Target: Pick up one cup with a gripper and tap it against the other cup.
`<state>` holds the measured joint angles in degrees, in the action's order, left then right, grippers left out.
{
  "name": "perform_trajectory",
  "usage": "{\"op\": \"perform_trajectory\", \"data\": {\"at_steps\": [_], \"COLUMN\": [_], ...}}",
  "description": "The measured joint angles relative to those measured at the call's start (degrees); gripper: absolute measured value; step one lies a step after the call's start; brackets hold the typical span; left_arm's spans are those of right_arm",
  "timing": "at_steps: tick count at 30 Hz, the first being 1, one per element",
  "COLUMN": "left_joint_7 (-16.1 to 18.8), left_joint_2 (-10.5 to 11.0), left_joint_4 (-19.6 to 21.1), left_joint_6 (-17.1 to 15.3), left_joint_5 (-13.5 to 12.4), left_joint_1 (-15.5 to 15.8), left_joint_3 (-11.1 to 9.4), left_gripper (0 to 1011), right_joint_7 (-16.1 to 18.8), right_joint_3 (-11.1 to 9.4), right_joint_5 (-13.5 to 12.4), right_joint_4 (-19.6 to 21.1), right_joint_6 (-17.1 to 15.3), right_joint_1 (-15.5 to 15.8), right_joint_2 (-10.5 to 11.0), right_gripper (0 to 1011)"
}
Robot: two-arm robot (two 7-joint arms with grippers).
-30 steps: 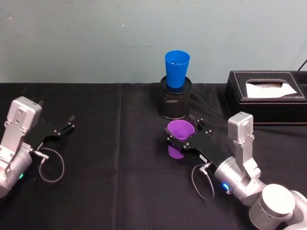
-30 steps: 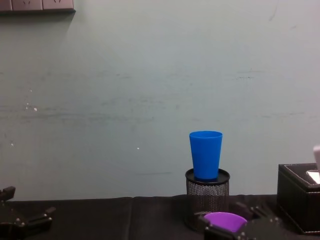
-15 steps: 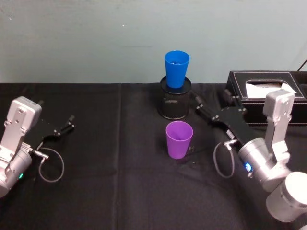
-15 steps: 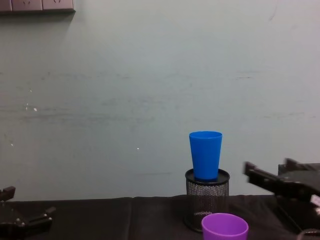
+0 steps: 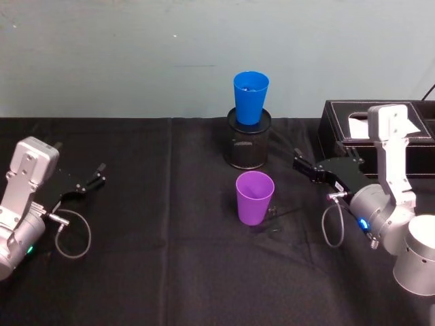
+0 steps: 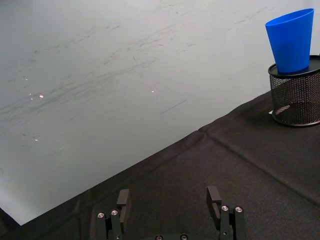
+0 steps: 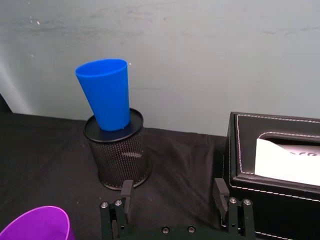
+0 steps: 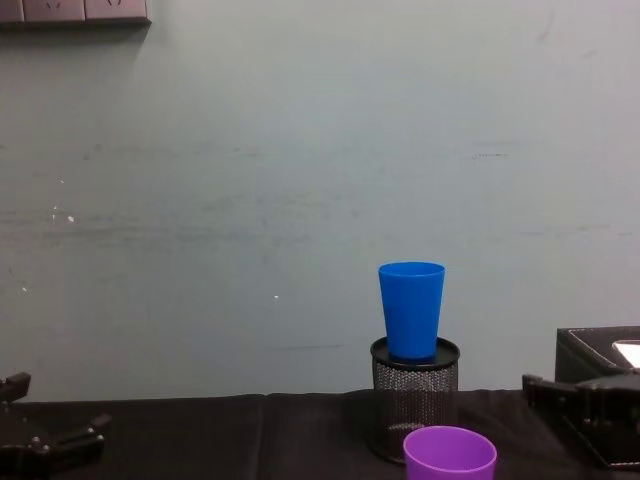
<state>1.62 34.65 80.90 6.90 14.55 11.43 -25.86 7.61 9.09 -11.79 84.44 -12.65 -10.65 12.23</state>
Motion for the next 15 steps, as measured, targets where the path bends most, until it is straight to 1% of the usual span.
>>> {"op": "perform_trajectory", "data": {"at_steps": [4,15], "left_joint_7": [0.0,0.0], "left_joint_2": [0.0,0.0], "left_joint_4": [0.0,0.0], "left_joint_6": [0.0,0.0], "left_joint_5": [0.0,0.0], "left_joint_1": [0.0,0.0], "left_joint_3": [0.0,0.0], "left_gripper": [1000,1000], "right_joint_7": [0.55,0.52], "right_joint_3": [0.03,0.03], "right_joint_5": [0.41,0.42], "right_joint_4": [-1.9,-1.4], "right_joint_6": [0.71,0.41], "right_joint_1": [-0.62,-0.52], "right_joint_2": [-0.58,-0.43], "right_gripper": [1004,1004]}}
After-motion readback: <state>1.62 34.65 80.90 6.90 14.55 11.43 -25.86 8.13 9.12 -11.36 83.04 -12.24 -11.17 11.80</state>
